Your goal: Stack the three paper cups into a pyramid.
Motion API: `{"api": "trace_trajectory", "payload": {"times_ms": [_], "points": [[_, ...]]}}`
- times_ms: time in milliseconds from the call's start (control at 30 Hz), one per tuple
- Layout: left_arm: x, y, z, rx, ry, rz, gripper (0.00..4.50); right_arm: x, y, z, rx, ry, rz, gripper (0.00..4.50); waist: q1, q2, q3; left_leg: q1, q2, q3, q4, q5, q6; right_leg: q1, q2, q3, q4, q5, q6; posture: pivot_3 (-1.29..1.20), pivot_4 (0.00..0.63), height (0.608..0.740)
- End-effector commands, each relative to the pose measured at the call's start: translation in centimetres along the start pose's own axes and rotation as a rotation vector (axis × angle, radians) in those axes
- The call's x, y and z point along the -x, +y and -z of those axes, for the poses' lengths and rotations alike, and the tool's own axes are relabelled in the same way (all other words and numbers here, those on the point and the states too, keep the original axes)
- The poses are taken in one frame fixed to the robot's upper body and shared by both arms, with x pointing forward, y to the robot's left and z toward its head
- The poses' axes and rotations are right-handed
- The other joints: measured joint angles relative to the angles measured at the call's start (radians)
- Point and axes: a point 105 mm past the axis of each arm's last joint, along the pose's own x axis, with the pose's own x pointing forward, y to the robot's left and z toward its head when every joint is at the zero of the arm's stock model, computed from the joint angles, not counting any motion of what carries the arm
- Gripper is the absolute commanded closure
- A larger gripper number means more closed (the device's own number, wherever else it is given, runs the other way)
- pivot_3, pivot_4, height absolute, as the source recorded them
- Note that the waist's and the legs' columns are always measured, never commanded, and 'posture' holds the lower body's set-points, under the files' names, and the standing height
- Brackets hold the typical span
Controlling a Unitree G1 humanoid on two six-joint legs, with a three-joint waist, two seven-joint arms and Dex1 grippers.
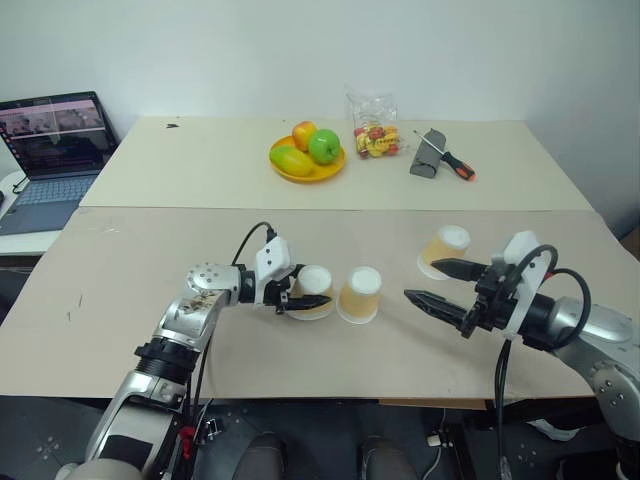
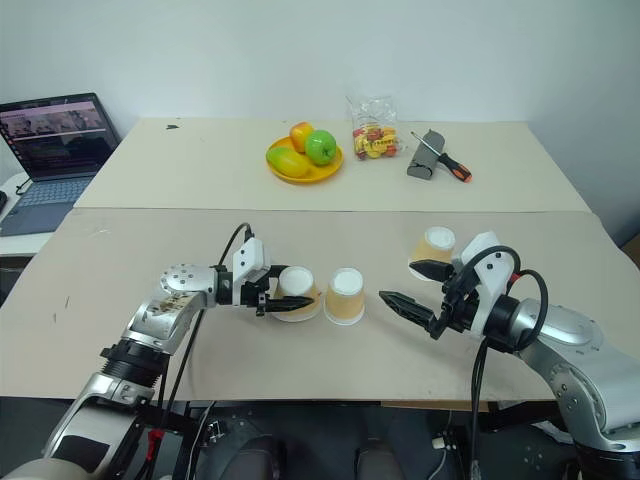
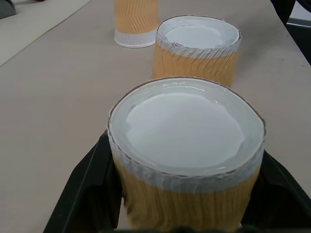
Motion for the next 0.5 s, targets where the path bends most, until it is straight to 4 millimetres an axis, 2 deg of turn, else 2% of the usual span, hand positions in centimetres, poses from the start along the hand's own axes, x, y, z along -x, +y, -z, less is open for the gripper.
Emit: {"api": "trace_trajectory", "payload": {"times_ms": [33,67,100,167,300,500], "points": [[-0.3,-0.1,0.3,0.017,0.015,0.015,1.55,0.5,0.1,-1.2,0.047,-0.025,0.008,0.00,0.000,0.000,0.000,0.000,0.000,0.000,0.000,0.000,0.000,0.000,0.000,0.000,0.000,0.000,0.000,0.00,0.150,0.740],[-0.3,-0.2,0.3,0.016,0.017,0.015,1.10,0.5,0.1,-1.2,0.048,-0.024,0.008,0.00,0.000,0.000,0.000,0.000,0.000,0.000,0.000,0.000,0.000,0.000,0.000,0.000,0.000,0.000,0.000,0.00,0.150,0.740],[-0.3,-0.2,0.3,0.015,0.018,0.015,0.93,0.5,0.0,-1.2,0.048,-0.024,0.008,0.00,-0.001,0.000,0.000,0.000,0.000,0.000,0.000,0.000,0.000,0.000,0.000,0.000,0.000,0.000,0.000,0.00,0.150,0.740],[-0.2,-0.1,0.1,0.007,0.017,0.011,0.12,0.6,0.0,-1.2,0.049,-0.023,0.006,0.00,-0.003,0.000,0.000,0.000,0.000,0.000,0.000,0.000,0.000,0.000,0.000,0.000,0.000,0.000,0.000,0.00,0.150,0.740],[0.3,0.2,-0.5,-0.001,0.013,-0.001,0.03,0.5,0.0,-1.2,0.049,-0.022,0.003,0.00,-0.005,0.000,0.000,0.000,0.000,0.000,0.000,0.000,0.000,0.000,0.000,0.000,0.000,0.000,0.000,0.00,0.150,0.740],[2.6,0.6,-2.4,-0.039,0.023,-0.010,0.03,0.2,-0.1,-1.1,0.045,-0.020,-0.011,0.00,-0.009,0.000,0.000,0.000,0.000,0.000,0.000,0.000,0.000,0.000,0.001,0.000,0.000,0.000,0.000,0.00,0.150,0.740]]}}
